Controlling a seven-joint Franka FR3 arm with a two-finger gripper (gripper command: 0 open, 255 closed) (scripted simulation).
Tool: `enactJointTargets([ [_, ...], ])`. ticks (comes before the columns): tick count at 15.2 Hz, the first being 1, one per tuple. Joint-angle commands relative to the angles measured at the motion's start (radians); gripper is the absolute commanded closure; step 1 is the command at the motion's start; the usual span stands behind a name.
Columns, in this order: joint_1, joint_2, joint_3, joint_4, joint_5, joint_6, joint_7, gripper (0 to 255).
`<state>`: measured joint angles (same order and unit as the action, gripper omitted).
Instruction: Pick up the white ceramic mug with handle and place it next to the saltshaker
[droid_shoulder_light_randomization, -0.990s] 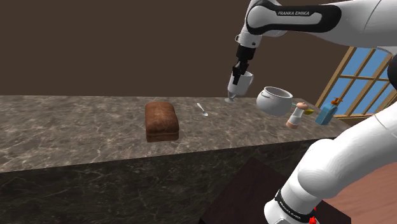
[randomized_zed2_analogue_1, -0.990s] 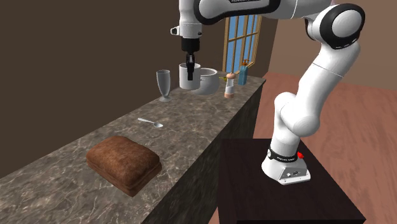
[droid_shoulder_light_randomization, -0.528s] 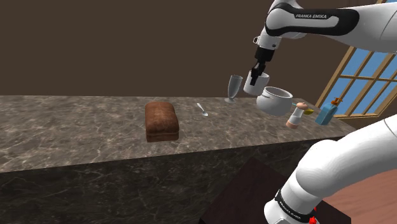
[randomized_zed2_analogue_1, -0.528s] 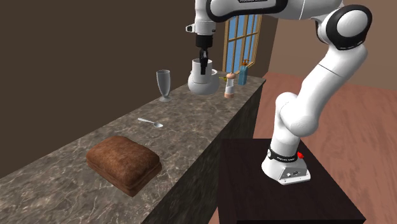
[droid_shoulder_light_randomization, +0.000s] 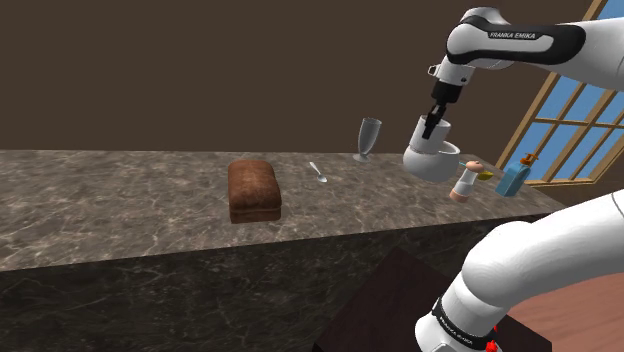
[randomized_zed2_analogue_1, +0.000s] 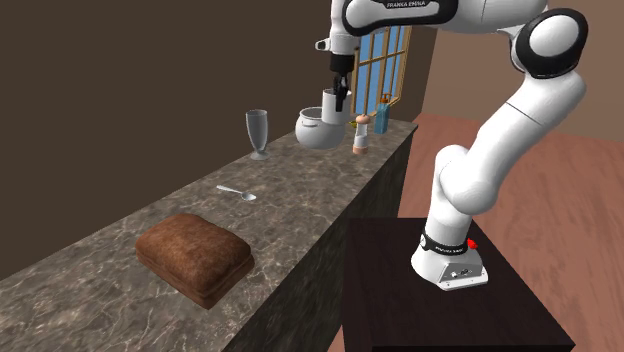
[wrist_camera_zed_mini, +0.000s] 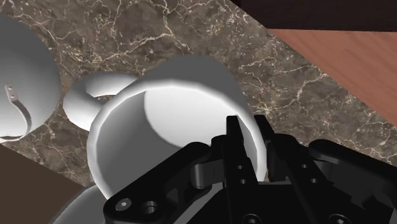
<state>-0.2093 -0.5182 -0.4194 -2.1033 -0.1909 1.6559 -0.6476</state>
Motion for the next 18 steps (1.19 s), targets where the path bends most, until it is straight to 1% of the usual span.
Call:
enactJointTargets([
  [1,-0.014,-0.002,-0.035,0.016,-0.015,-0.011,-0.048,255],
  [6,-0.044,0.013,-0.134,0.054,-0.049,-0.017,-0.172,255],
  [11,-0.062,0.057,-0.245,0.119,-0.066,-0.018,-0.305,255],
  [15,-0.064,0.117,-0.348,0.191,-0.059,-0.015,-0.421,255],
  [18,-0.058,0.181,-0.439,0.257,-0.035,-0.012,-0.518,255],
])
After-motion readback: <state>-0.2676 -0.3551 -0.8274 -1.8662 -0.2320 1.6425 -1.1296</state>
